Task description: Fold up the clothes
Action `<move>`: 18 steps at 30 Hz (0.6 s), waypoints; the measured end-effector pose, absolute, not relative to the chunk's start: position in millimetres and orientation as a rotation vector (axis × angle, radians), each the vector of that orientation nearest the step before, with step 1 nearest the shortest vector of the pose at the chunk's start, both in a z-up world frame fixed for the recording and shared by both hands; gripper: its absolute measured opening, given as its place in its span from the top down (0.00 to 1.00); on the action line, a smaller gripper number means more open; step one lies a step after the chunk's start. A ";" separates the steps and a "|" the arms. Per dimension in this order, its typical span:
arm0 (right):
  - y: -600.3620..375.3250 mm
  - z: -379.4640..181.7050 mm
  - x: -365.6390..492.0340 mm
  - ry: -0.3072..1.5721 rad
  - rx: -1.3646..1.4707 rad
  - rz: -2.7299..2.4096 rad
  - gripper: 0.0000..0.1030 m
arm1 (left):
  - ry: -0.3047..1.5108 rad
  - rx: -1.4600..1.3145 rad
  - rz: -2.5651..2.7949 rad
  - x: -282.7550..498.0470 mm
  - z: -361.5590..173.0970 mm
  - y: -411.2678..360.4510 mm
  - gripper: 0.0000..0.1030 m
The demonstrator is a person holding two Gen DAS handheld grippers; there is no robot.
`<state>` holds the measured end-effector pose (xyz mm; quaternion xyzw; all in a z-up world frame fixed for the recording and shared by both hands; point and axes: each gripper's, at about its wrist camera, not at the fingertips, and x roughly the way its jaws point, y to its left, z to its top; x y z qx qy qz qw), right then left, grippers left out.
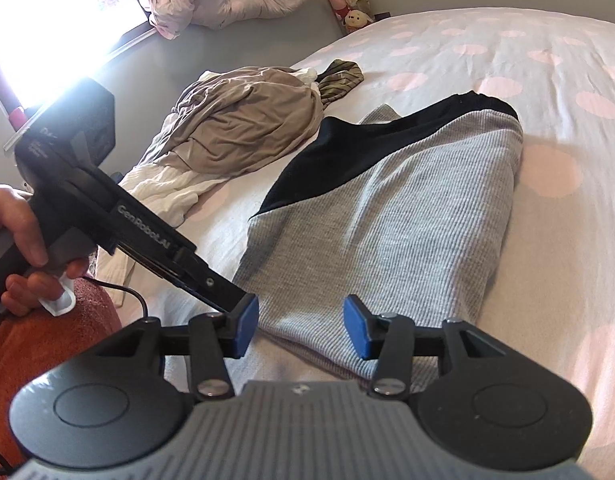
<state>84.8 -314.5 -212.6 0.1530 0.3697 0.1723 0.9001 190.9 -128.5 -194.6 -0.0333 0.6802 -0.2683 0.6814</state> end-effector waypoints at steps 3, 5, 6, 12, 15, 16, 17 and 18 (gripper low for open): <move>-315.4 -213.4 86.6 0.770 0.324 0.352 0.49 | 1.550 -0.058 -0.612 192.7 -197.4 -131.1 0.74; -314.4 -213.7 87.9 0.774 0.322 0.353 0.49 | 1.560 -0.065 -0.617 193.8 -198.7 -130.3 0.74; -313.9 -214.0 88.2 0.776 0.321 0.354 0.49 | 1.567 -0.074 -0.619 194.5 -199.7 -129.4 0.74; -314.9 -215.4 88.6 0.779 0.328 0.350 0.49 | 1.596 -0.105 -0.638 194.0 -201.0 -123.0 0.74; -315.0 -216.6 88.5 0.784 0.328 0.349 0.49 | 1.597 -0.104 -0.630 194.1 -202.1 -122.9 0.74; -315.0 -216.9 88.5 0.785 0.327 0.349 0.49 | 1.590 -0.120 -0.624 196.0 -202.9 -122.2 0.74; -314.9 -217.1 88.3 0.786 0.326 0.350 0.49 | 1.582 -0.140 -0.617 198.5 -203.9 -121.3 0.74; -314.9 -217.2 88.1 0.786 0.326 0.351 0.49 | 1.568 -0.154 -0.622 199.3 -203.2 -120.9 0.74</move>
